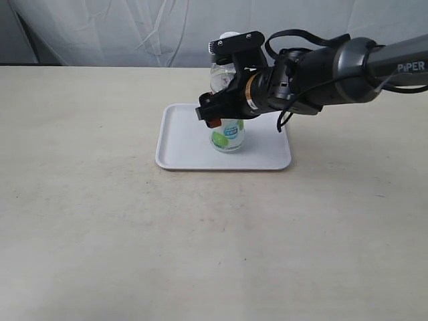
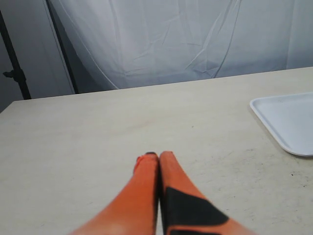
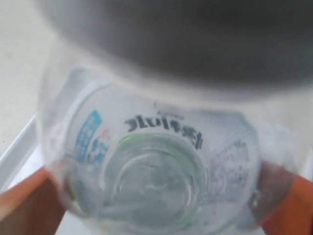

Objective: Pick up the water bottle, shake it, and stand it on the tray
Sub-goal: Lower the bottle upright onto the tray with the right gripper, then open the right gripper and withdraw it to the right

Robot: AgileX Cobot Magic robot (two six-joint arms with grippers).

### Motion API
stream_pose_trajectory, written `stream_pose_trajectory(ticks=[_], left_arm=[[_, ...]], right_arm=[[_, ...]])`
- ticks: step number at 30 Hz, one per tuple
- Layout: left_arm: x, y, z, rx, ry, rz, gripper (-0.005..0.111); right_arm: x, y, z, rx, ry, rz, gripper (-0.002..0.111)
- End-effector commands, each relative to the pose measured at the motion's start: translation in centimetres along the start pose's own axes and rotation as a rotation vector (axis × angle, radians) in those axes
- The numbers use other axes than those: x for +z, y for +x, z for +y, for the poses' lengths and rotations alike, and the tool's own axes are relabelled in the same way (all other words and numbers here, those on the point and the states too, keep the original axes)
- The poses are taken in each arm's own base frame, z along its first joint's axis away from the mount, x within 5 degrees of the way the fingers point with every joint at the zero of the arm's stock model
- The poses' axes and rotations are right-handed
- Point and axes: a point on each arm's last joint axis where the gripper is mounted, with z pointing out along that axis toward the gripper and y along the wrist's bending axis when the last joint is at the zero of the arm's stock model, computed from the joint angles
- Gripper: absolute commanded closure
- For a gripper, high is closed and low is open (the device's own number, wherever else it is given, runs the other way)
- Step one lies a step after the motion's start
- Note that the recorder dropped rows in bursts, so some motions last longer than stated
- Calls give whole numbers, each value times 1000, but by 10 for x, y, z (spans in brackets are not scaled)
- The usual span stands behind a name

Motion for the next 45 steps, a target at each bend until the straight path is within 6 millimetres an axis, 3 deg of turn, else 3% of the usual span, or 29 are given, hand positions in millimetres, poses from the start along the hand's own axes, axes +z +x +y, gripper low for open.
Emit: stream_pose_trajectory(ticks=[1, 5, 14, 23, 34, 37, 40, 41, 43, 44, 45], left_arm=[[0, 0, 0, 4, -2, -14, 106], [0, 0, 0, 4, -2, -14, 106], [0, 0, 0, 4, -2, -14, 106], [0, 0, 0, 4, -2, -14, 106], [0, 0, 0, 5, -2, -16, 106], [0, 0, 0, 5, -2, -16, 106], [0, 0, 0, 5, -2, -16, 106], [0, 0, 0, 5, -2, -16, 106], [0, 0, 0, 5, -2, -16, 106], [0, 0, 0, 5, -2, -16, 106], [0, 0, 0, 5, -2, -16, 106]], right_arm=[[-6, -4, -3, 29, 26, 4, 17], [-10, -3, -2, 50, 52, 30, 17], [-13, 0, 24, -50, 31, 47, 18], [-16, 9, 13, -38, 159, 157, 18], [-20, 19, 15, -31, 175, 265, 18], [-26, 20, 26, -59, 173, 275, 18], [-46, 21, 38, -87, 155, 264, 18], [-55, 21, 37, -77, 160, 261, 19], [-76, 21, 31, -57, 183, 259, 33], [-86, 23, 27, -57, 204, 269, 44], [-99, 25, 21, -44, 240, 279, 63]])
